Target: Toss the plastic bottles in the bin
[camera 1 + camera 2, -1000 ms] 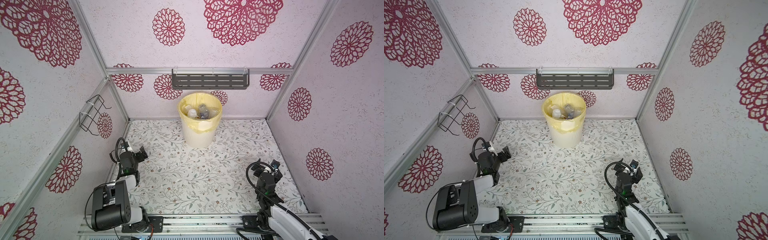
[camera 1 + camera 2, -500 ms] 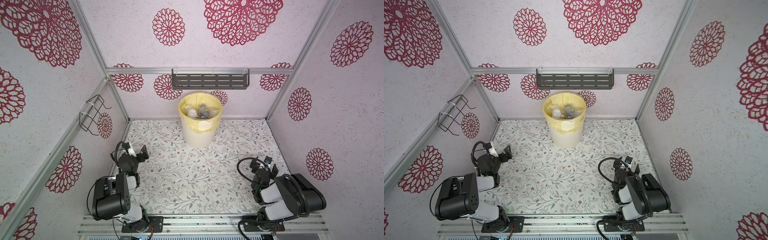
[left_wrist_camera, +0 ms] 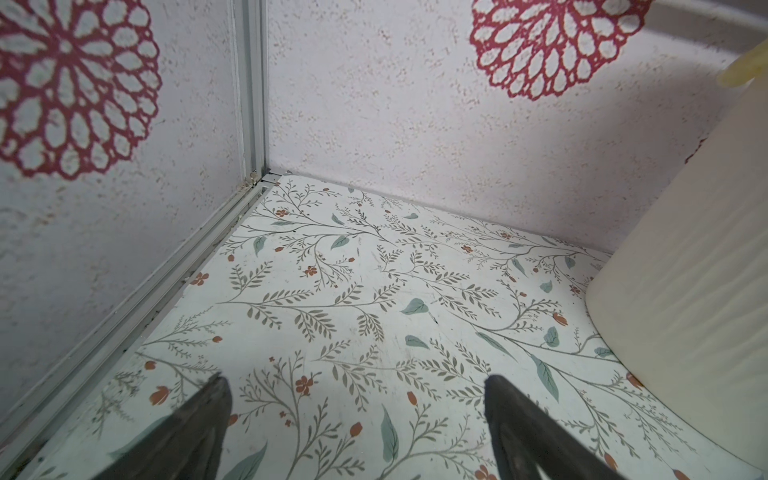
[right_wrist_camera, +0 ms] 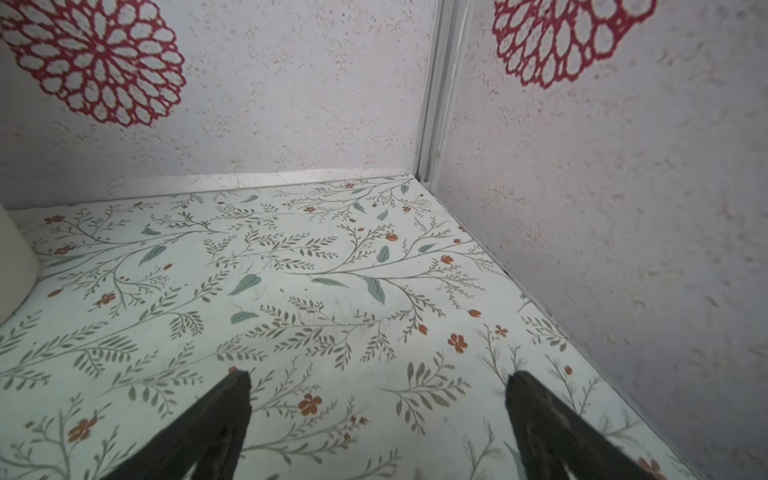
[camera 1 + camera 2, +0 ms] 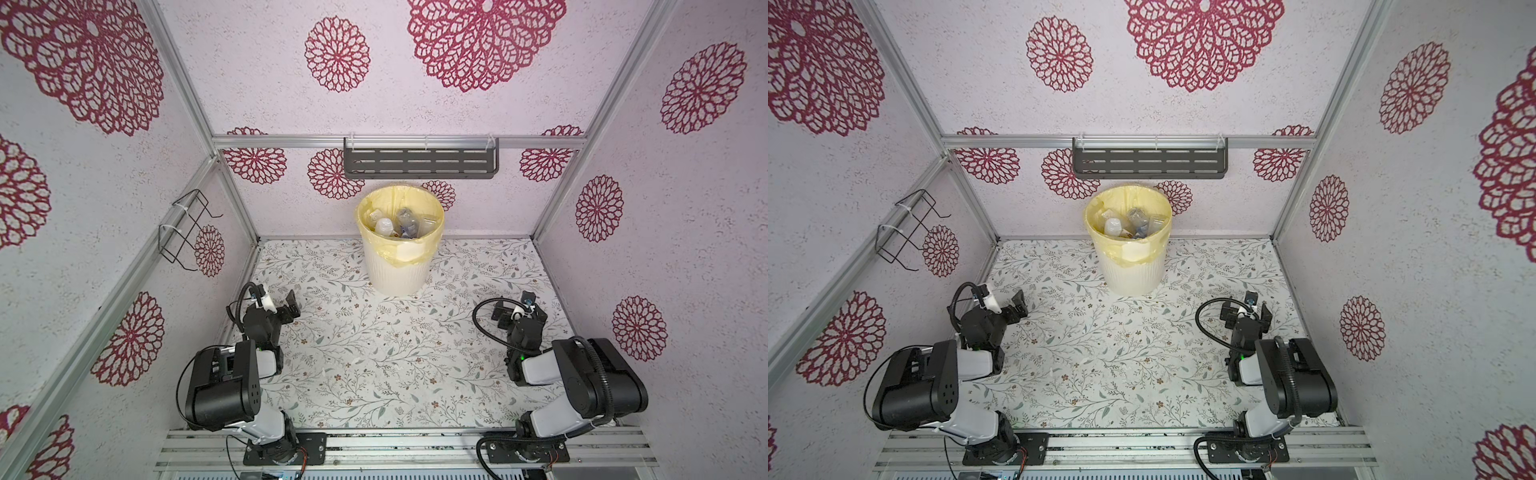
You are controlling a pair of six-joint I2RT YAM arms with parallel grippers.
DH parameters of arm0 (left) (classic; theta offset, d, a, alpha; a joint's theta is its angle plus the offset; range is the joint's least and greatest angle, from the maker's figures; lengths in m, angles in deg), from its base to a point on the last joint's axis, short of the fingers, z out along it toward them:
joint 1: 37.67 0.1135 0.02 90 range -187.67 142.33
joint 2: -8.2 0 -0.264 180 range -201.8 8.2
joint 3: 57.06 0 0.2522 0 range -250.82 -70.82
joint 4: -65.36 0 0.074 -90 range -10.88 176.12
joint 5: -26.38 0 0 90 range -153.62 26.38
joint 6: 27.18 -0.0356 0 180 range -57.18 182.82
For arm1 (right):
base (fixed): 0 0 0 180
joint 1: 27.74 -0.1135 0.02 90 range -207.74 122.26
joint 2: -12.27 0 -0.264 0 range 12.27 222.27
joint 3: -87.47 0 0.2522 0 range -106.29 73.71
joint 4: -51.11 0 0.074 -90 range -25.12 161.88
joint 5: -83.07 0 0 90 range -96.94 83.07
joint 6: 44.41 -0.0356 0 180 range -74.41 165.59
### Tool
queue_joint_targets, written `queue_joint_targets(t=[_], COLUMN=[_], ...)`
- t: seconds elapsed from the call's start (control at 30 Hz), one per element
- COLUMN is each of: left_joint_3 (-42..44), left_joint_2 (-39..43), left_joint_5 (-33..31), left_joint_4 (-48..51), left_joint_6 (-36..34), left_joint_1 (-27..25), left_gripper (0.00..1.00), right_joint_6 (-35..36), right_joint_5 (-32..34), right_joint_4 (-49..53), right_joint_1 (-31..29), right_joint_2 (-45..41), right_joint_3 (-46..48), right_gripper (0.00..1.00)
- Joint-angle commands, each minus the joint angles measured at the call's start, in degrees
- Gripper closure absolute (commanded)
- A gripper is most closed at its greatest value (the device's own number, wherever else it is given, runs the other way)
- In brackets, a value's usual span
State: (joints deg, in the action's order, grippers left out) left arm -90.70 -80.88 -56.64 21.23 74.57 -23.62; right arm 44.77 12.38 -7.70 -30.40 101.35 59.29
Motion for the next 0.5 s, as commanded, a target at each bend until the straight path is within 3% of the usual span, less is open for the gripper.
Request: queue_joint_targets(t=[0.0, 0.47], left_joint_3=[-0.9, -0.8], left_joint_2=[-0.4, -0.5], left_joint_5=[2.3, 2.4], left_joint_4=[-0.3, -0.5], left_joint_6=[-1.7, -1.8], left_joint_1=[0.3, 0.2], left_gripper=[0.03, 0.03], right_joint_6=[-1.2, -0.8], right_joint_5=[-6.3, -5.7], right_joint_4=[3.5, 4.0], right_joint_1=[1.4, 1.1], right_joint_2=[-0.9, -1.1], right_joint_3=[-0.2, -0.2], right_gripper=[0.01, 0.01])
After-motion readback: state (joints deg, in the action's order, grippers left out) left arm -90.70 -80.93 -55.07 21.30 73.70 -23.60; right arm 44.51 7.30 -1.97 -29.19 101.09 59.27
